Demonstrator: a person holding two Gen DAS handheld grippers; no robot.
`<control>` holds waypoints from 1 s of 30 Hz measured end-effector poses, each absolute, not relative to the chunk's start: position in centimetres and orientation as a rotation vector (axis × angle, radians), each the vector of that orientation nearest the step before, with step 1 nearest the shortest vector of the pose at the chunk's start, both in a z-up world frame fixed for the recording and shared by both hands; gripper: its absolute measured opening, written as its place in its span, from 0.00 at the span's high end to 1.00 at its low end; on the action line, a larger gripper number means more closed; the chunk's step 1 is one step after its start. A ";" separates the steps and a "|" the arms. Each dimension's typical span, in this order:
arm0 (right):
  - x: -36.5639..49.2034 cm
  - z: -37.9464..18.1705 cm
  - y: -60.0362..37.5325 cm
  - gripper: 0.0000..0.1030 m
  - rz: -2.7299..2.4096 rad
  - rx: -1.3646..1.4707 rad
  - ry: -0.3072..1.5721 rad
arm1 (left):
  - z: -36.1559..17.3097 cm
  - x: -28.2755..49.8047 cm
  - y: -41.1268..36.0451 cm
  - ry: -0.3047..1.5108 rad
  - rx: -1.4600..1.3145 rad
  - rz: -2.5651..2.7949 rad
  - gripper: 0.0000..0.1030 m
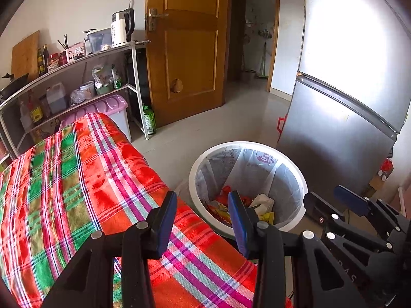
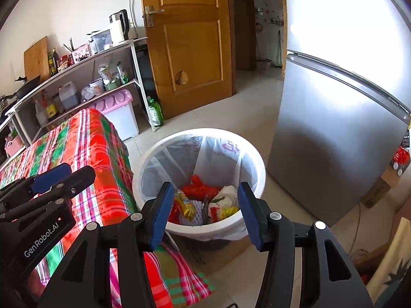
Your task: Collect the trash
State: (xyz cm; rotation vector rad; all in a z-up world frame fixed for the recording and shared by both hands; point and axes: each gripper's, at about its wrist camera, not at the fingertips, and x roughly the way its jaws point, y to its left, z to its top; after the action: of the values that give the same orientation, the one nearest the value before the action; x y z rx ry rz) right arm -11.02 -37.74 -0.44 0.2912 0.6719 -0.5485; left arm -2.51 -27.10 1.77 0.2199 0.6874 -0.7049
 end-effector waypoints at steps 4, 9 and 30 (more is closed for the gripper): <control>-10.9 -0.4 -37.7 0.49 -0.545 0.290 0.673 | 1.7 -2.5 -27.0 0.692 0.218 -0.705 0.60; -10.9 -0.4 -37.8 0.49 -0.544 0.291 0.674 | 1.7 -2.4 -27.0 0.695 0.217 -0.700 0.60; -10.8 -0.6 -37.8 0.49 -0.542 0.295 0.679 | 1.4 -2.2 -27.1 0.708 0.216 -0.694 0.60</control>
State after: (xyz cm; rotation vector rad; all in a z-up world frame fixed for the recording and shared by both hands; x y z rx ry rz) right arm -10.81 -37.80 -0.62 0.2945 0.6786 -0.5423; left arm -2.25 -27.14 1.41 0.2159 0.7079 -0.6937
